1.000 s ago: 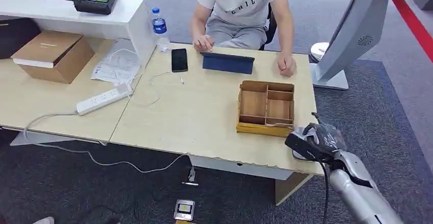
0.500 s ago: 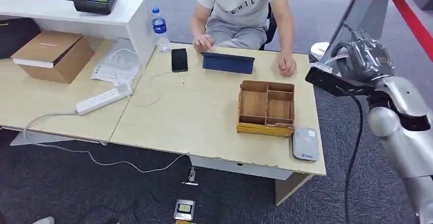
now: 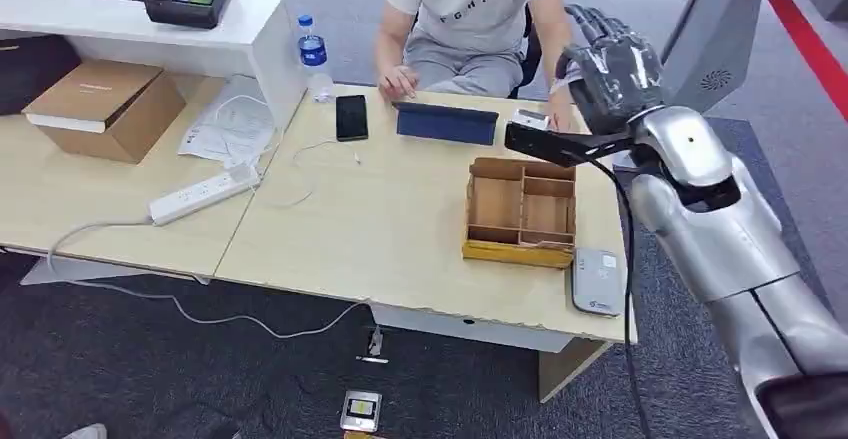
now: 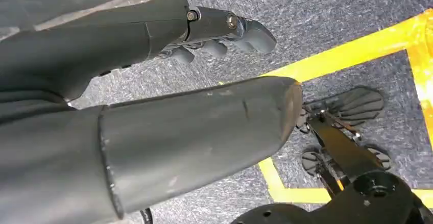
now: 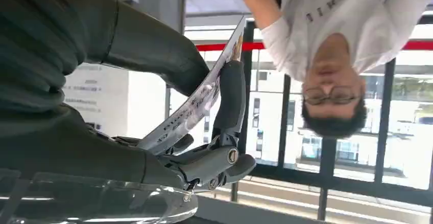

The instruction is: Pass the card to the sensor for recognition and then transmit it.

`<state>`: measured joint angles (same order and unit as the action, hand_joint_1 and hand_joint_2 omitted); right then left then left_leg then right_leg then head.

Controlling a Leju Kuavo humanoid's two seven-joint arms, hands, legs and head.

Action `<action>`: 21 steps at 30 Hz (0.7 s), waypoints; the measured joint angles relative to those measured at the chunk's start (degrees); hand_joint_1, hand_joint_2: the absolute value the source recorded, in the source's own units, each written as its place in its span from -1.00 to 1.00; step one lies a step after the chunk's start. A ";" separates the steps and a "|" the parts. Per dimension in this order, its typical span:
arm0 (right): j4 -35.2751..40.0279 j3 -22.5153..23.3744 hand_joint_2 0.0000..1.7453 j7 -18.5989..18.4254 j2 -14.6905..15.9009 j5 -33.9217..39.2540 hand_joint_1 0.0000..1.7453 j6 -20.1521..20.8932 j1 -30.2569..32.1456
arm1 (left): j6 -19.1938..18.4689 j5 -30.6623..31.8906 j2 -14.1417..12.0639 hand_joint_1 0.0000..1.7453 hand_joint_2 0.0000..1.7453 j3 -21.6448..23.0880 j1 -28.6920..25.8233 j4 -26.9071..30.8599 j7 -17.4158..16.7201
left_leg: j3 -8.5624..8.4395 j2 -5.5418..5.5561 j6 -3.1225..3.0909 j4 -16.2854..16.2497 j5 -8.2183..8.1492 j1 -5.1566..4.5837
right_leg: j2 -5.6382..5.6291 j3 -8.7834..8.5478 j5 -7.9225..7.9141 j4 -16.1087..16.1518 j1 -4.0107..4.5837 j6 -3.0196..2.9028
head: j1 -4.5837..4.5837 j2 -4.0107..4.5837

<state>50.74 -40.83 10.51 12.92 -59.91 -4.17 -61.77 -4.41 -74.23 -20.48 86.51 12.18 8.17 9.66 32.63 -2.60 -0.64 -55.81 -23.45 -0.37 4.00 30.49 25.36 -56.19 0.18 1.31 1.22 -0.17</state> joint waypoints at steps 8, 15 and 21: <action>-13.61 -2.43 1.00 -1.86 -9.34 -2.41 1.00 1.47 -6.28 | -0.07 0.00 0.20 -1.00 -1.00 0.28 -0.09 0.00 -1.27 | 0.04 0.01 0.01 0.00 0.01 0.03 | 0.04 0.04 0.02 0.02 0.01 -0.03 | 0.00 0.00; -21.66 -3.54 1.00 -3.45 -12.53 -3.47 1.00 2.40 -9.02 | -0.04 -0.07 0.35 -1.00 -1.00 0.42 -0.20 0.00 -1.18 | 0.04 0.02 0.00 -0.01 0.00 0.02 | 0.04 0.04 0.01 0.07 -0.02 -0.01 | 0.02 0.00; -24.93 -4.09 1.00 -4.02 -13.10 -3.72 1.00 2.49 -9.39 | -0.02 -0.18 0.48 -1.00 -1.00 0.44 -0.23 0.00 -1.18 | 0.03 0.02 0.00 -0.02 0.01 0.01 | 0.02 0.04 -0.05 0.07 -0.02 -0.01 | 0.00 0.00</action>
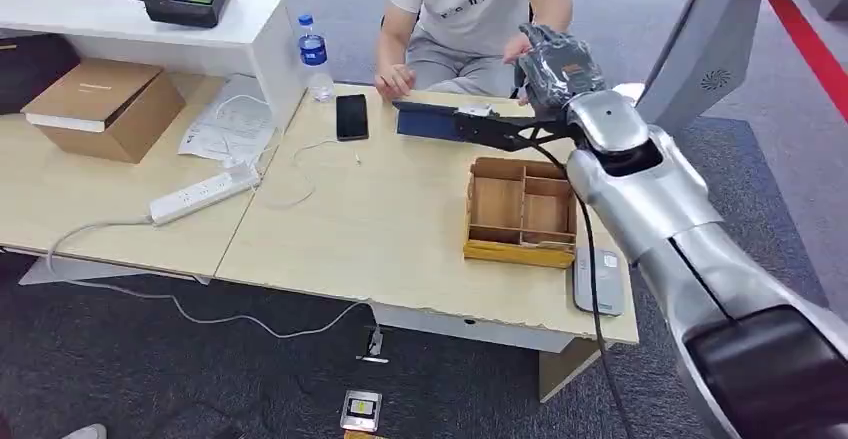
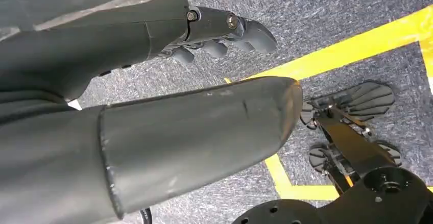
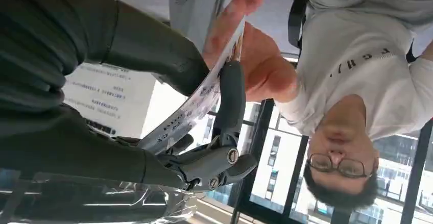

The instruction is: Pass the card to the sensor for recognition and then transmit it.

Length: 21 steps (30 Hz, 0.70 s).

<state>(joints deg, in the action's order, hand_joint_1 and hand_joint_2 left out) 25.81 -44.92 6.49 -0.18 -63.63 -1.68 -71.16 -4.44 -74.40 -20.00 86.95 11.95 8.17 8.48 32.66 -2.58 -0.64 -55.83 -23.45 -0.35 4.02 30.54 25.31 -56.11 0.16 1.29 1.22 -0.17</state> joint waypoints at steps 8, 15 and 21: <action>-2.32 -0.42 1.00 -0.07 -0.48 0.00 1.00 0.00 -0.45 | 0.00 -0.04 0.04 -1.00 -1.00 0.00 -0.02 0.00 0.02 | -0.01 0.00 0.00 0.00 0.00 0.00 | 0.00 0.00 0.00 -0.01 0.02 -0.01 | 0.00 0.00; -3.34 -0.59 1.00 -0.37 -0.68 0.00 1.00 0.24 -0.62 | 0.00 -0.07 0.07 -1.00 -1.00 0.00 -0.04 0.00 0.00 | 0.00 0.00 0.00 0.00 0.00 0.00 | 0.00 0.00 0.00 -0.01 0.02 -0.01 | 0.00 0.00; -4.26 -0.59 1.00 -1.05 -0.53 -0.61 1.00 0.76 -0.51 | 0.00 -0.74 0.07 -1.00 -1.00 0.00 -0.12 0.00 -0.52 | 0.00 0.00 0.00 0.00 0.00 0.00 | 0.00 0.01 0.00 0.01 0.02 -0.01 | 0.00 0.00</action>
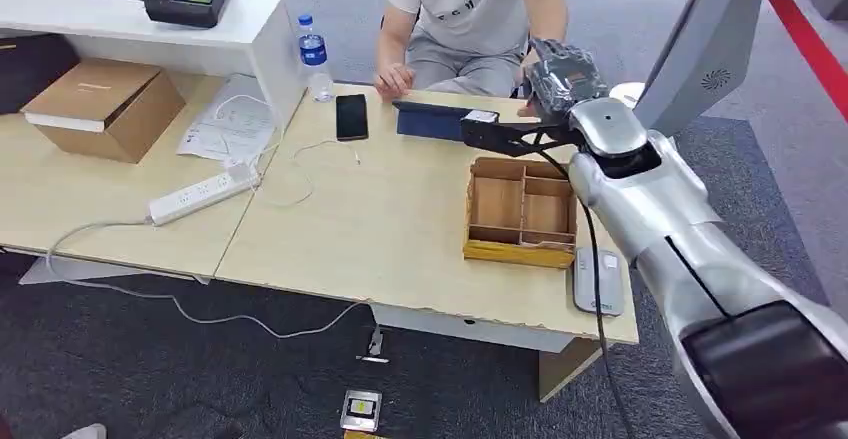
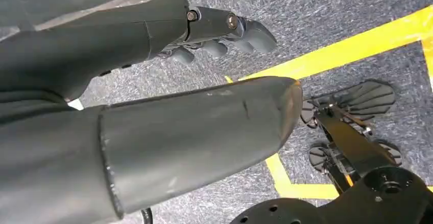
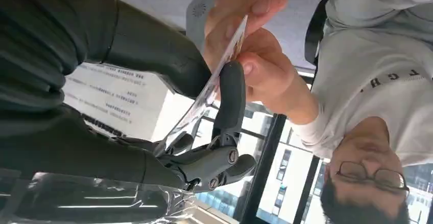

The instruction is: Pass the card to the sensor for recognition and then transmit it.

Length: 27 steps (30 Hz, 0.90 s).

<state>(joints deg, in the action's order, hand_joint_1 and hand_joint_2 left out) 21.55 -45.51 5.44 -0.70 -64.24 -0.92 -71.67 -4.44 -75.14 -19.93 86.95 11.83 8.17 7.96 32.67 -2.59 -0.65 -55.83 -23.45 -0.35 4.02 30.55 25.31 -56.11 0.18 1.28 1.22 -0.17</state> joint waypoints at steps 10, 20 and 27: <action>-0.92 0.09 -1.00 1.63 0.37 -2.43 -1.00 -1.60 0.82 | -0.35 -0.79 0.04 -1.00 -1.00 0.00 -0.13 0.00 -0.15 | -0.01 0.00 0.00 0.00 0.00 0.00 | -0.01 0.02 0.00 0.00 0.00 0.00 | 0.00 0.00; -1.31 0.63 -1.00 2.56 0.74 -5.55 -1.00 -1.99 1.66 | -0.26 -1.82 0.37 -1.00 -1.00 -0.02 -0.24 0.00 -0.79 | 0.00 -0.01 0.00 0.00 0.00 0.00 | -0.04 0.02 -0.01 0.00 0.00 -0.02 | 0.02 0.00; -1.27 0.76 -1.00 2.51 0.77 -5.68 -1.00 -2.01 2.24 | -0.07 -1.82 0.44 -1.00 -1.00 0.00 -0.24 0.00 -0.79 | -0.01 -0.02 0.00 0.00 0.00 0.00 | -0.04 0.02 -0.01 0.00 0.00 -0.02 | 0.00 0.00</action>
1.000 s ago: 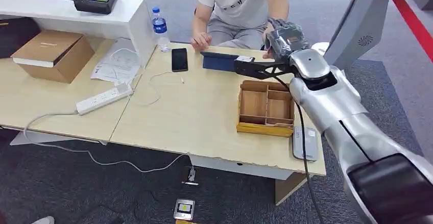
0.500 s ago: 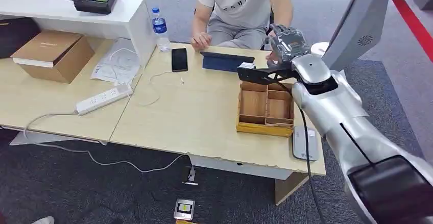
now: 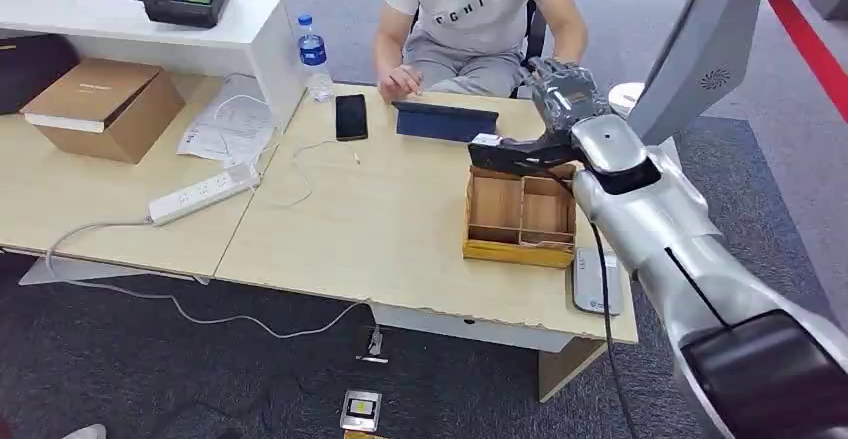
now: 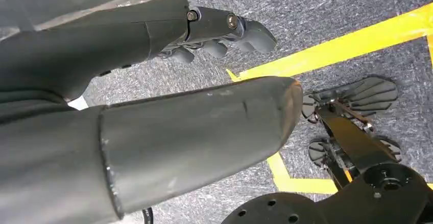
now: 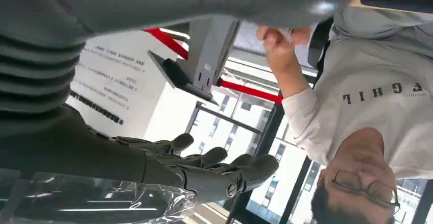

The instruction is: Pass the card to the sensor for recognition and then transmit it.

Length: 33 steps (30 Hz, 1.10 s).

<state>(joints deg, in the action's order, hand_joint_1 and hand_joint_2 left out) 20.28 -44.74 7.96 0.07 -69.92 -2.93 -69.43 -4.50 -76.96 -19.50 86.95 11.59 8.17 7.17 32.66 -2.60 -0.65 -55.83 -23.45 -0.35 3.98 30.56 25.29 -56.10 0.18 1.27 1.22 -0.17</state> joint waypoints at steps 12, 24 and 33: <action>4.32 4.92 -1.00 3.50 2.27 1.44 -1.00 2.01 1.19 | -0.37 -1.11 0.04 -1.00 -1.00 -0.02 -0.19 0.00 -0.50 | -0.01 0.00 0.00 0.00 0.00 0.00 | 0.00 -0.01 0.00 0.01 -0.01 0.00 | 0.02 0.00; 11.87 9.12 -1.00 4.07 5.03 3.06 -1.00 3.54 4.20 | -0.66 -1.38 0.04 -1.00 -1.00 -0.02 -0.26 0.00 -0.52 | -0.05 -0.02 0.00 -0.01 0.00 0.00 | -0.01 -0.01 -0.02 0.01 0.00 0.01 | 0.00 0.00; 41.13 15.17 -1.00 -4.03 14.52 16.73 -1.00 16.02 22.49 | -0.66 -3.04 -0.04 -1.00 -1.00 -0.09 -0.65 -0.02 -1.33 | -0.11 0.02 -0.10 -0.02 -0.08 0.12 | 0.05 -0.15 0.00 0.16 -0.02 0.02 | 0.02 0.00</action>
<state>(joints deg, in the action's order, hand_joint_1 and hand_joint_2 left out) 61.41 -29.57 3.93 14.58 -53.19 13.09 -46.94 -5.16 -80.00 -19.54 86.86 10.95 8.15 5.84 32.55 -2.58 -0.75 -55.85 -23.53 -0.23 4.02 30.41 25.29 -55.95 0.16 1.29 1.25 -0.17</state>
